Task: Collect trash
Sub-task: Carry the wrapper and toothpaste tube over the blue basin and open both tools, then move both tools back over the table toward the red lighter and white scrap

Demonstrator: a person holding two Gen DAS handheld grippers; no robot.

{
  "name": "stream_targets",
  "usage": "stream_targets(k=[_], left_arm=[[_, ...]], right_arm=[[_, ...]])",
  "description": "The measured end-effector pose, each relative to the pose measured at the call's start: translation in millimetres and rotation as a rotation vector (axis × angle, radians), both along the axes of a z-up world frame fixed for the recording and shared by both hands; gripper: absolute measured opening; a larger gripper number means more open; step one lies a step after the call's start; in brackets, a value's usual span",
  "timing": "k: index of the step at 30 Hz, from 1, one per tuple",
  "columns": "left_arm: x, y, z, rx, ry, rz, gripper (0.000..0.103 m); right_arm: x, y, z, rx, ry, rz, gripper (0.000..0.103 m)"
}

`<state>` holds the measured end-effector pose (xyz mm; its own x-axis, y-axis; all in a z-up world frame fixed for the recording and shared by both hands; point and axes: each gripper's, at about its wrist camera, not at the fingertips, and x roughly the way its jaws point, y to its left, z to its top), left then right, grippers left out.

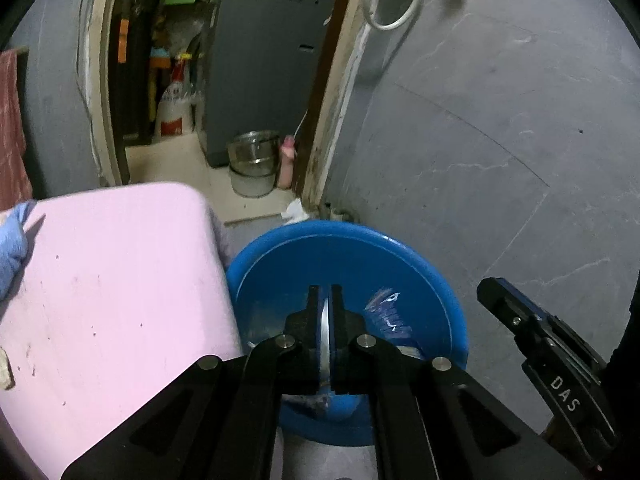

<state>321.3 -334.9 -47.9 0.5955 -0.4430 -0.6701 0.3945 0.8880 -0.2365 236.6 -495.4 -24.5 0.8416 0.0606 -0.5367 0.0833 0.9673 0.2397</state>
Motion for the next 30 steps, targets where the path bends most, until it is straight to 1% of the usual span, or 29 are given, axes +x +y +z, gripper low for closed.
stream_targets(k=[1,3,5,8,10,12,13,14,16,18,19,21,22,23,24,26,27,30], left_arm=[[-0.6,2.8,0.8,-0.004,0.003,0.006,0.006],[-3.0,8.0,4.0,-0.015,-0.003,0.013,0.019],[-6.5,16.1,10.7,-0.039,-0.020,0.026,0.029],[-14.8,31.8,25.8,-0.066,-0.072,0.063,0.030],[-22.2,45.7,39.2,-0.079,-0.124,0.097,0.034],[-29.2,57.4,49.6,-0.094,-0.166,0.126,0.041],[-33.6,67.0,56.8,-0.104,-0.194,0.144,0.043],[-36.3,73.4,61.5,-0.106,-0.210,0.154,0.046],[-43.9,88.4,72.8,-0.109,-0.244,0.178,0.049],[-51.7,103.9,81.5,-0.112,-0.269,0.196,0.057],[-54.3,111.5,86.1,-0.114,-0.280,0.206,0.060],[-63.4,127.6,93.4,-0.119,-0.300,0.221,0.066],[-65.7,133.6,95.4,-0.119,-0.306,0.225,0.068],[-70.3,142.9,98.2,-0.118,-0.315,0.237,0.074],[-77.4,149.6,99.6,-0.119,-0.324,0.249,0.078],[-89.0,165.8,104.5,-0.117,-0.347,0.273,0.083],[-93.8,172.8,105.9,-0.115,-0.357,0.281,0.088],[-108.8,195.1,109.3,-0.110,-0.384,0.312,0.091]], right_arm=[[-0.2,0.0,0.6,0.001,-0.004,-0.001,0.025],[-0.8,0.4,2.4,0.001,-0.018,-0.003,0.025],[-3.6,2.7,7.7,-0.006,-0.041,-0.004,0.026],[-9.2,10.1,19.3,-0.032,-0.090,-0.010,0.027],[-14.7,15.2,26.9,-0.039,-0.125,-0.008,0.028],[-20.2,21.9,36.1,-0.049,-0.160,-0.002,0.028],[-24.4,26.3,40.7,-0.061,-0.181,-0.001,0.032],[-28.5,30.5,44.8,-0.070,-0.199,0.002,0.041],[-38.1,39.2,54.3,-0.077,-0.247,0.008,0.050],[-45.2,46.4,63.7,-0.072,-0.286,0.020,0.050],[-48.4,50.6,68.1,-0.068,-0.302,0.027,0.051],[-56.2,58.9,76.1,-0.058,-0.338,0.038,0.056],[-58.5,62.3,79.0,-0.055,-0.350,0.043,0.065],[-62.3,66.6,82.2,-0.054,-0.367,0.047,0.075],[-65.0,70.0,84.7,-0.052,-0.383,0.049,0.077],[-69.8,78.7,88.9,-0.048,-0.412,0.061,0.083],[-71.9,83.5,90.2,-0.047,-0.421,0.067,0.084],[-76.1,94.5,91.8,-0.042,-0.439,0.079,0.091]])
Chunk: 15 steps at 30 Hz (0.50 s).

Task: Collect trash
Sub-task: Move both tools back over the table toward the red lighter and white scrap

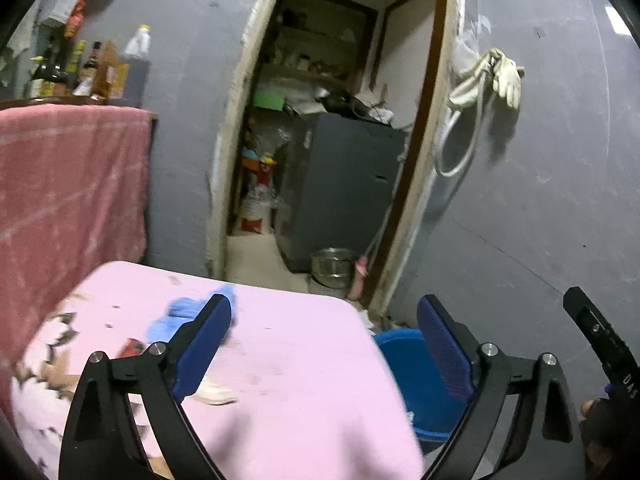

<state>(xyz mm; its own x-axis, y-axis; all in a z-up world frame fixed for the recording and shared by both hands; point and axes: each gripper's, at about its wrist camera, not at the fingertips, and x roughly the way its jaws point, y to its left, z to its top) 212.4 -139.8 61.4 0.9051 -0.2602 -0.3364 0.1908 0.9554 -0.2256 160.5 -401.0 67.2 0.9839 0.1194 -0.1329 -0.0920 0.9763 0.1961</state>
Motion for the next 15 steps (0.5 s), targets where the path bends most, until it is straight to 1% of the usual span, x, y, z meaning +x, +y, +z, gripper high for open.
stream_targets(k=[2,3,5,9,15], left_arm=[[-9.9,11.0,0.3,0.006,-0.008,0.021,0.094],[-12.8,15.3,1.3,0.008,-0.012,0.030,0.097],[-22.0,28.6,1.7,0.012,-0.028,0.054,0.099],[-37.5,56.7,1.1,0.027,-0.042,0.106,0.100],[-56.4,96.1,-8.2,0.044,-0.040,0.175,0.100]], right_arm=[[-3.7,9.1,1.1,0.002,-0.019,0.016,0.101],[-6.2,12.5,1.5,0.003,-0.029,0.021,0.103],[-10.2,22.1,3.0,0.005,-0.054,0.039,0.103],[-17.1,38.7,2.5,0.019,-0.083,0.062,0.103],[-15.9,70.8,0.8,0.010,-0.088,0.108,0.103]])
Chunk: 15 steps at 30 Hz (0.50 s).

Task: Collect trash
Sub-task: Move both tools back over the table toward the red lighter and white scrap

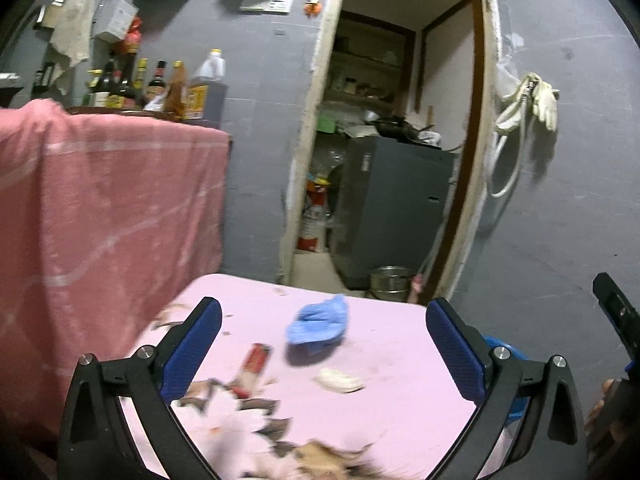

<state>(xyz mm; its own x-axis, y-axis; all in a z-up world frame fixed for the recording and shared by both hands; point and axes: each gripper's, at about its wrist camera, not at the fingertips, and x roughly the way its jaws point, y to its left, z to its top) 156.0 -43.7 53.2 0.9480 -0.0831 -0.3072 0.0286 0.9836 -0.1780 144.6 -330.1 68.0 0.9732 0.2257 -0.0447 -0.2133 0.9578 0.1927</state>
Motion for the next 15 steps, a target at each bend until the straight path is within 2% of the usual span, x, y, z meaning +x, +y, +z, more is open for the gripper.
stream_targets(k=[10,15], left_arm=[[-9.1,49.7,-31.3,0.015,0.074,0.081,0.100],[1.8,67.1,-47.8,0.016,0.144,0.070,0.100]], right_arm=[[19.8,49.4,-16.0,-0.068,0.082,0.098,0.103],[33.9,66.8,-29.9,-0.112,0.145,0.116,0.103]])
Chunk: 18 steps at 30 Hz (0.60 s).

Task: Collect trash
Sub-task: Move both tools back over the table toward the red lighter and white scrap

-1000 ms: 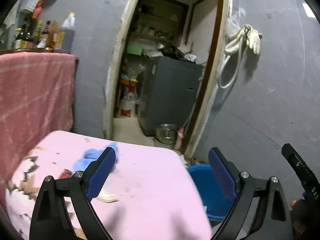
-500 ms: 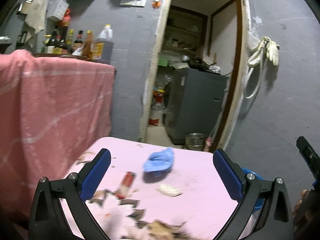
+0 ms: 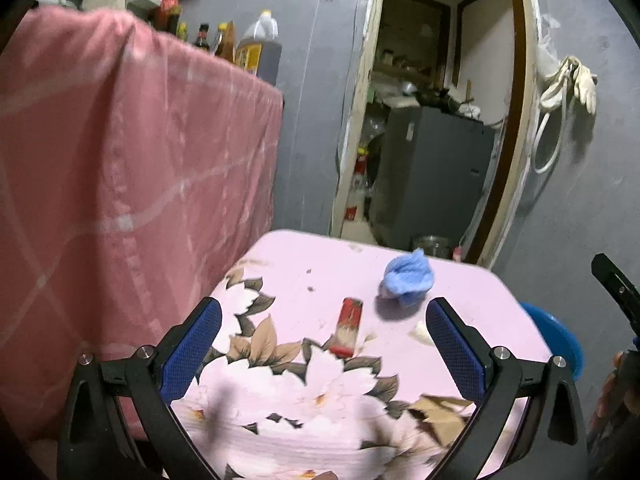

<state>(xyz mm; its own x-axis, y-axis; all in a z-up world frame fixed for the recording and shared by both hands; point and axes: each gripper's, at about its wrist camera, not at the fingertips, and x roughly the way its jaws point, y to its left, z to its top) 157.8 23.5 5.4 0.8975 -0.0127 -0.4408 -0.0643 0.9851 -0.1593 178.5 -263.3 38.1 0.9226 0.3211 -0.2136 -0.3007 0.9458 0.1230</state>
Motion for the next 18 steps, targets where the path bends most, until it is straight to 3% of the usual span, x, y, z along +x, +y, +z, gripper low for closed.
stream_targets(k=[8,14,18], left_arm=[[29.5,14.7,-19.3,-0.020,0.114,-0.058,0.100],[47.6,8.9,-29.7,0.013,0.187,-0.121,0.099],[60.3,2.9,-37.1,0.018,0.230,-0.171,0.085]], right_arm=[[22.3,18.1,-17.7,-0.045,0.090,0.022,0.103],[43.8,31.1,-28.1,-0.089,0.183,0.052,0.103],[57.9,36.6,-36.9,-0.103,0.252,0.082,0.098]])
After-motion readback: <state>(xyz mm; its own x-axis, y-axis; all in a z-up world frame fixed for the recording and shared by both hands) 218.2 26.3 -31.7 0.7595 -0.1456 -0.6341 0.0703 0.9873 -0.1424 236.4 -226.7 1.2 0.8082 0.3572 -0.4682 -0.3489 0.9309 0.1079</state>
